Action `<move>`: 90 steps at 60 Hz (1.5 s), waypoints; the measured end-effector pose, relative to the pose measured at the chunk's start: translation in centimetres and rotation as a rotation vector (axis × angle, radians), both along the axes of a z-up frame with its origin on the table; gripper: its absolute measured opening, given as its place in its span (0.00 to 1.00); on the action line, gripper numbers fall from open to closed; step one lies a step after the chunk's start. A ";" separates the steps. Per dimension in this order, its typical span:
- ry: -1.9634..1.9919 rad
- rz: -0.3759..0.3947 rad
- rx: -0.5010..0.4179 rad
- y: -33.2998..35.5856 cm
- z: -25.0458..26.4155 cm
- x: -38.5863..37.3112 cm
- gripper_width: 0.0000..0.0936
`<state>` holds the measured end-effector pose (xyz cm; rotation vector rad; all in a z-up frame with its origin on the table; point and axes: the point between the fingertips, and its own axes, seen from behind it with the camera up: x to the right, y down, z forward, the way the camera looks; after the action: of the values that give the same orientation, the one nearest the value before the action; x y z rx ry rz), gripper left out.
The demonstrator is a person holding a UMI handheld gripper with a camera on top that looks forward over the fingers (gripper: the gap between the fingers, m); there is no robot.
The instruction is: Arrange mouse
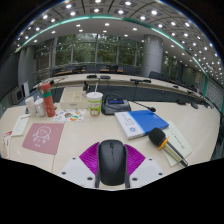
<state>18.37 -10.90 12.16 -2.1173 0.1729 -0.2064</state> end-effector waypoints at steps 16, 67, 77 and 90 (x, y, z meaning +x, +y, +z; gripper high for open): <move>0.053 0.075 0.080 10.4 6.1 -16.1 0.36; 0.116 0.131 -0.113 15.4 -8.1 -33.4 0.92; 0.093 0.125 -0.094 8.7 -1.6 -33.5 0.92; 0.079 0.107 -0.060 -1.8 4.6 -34.1 0.92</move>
<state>-15.77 -12.68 16.71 -2.1894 0.1009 -0.0658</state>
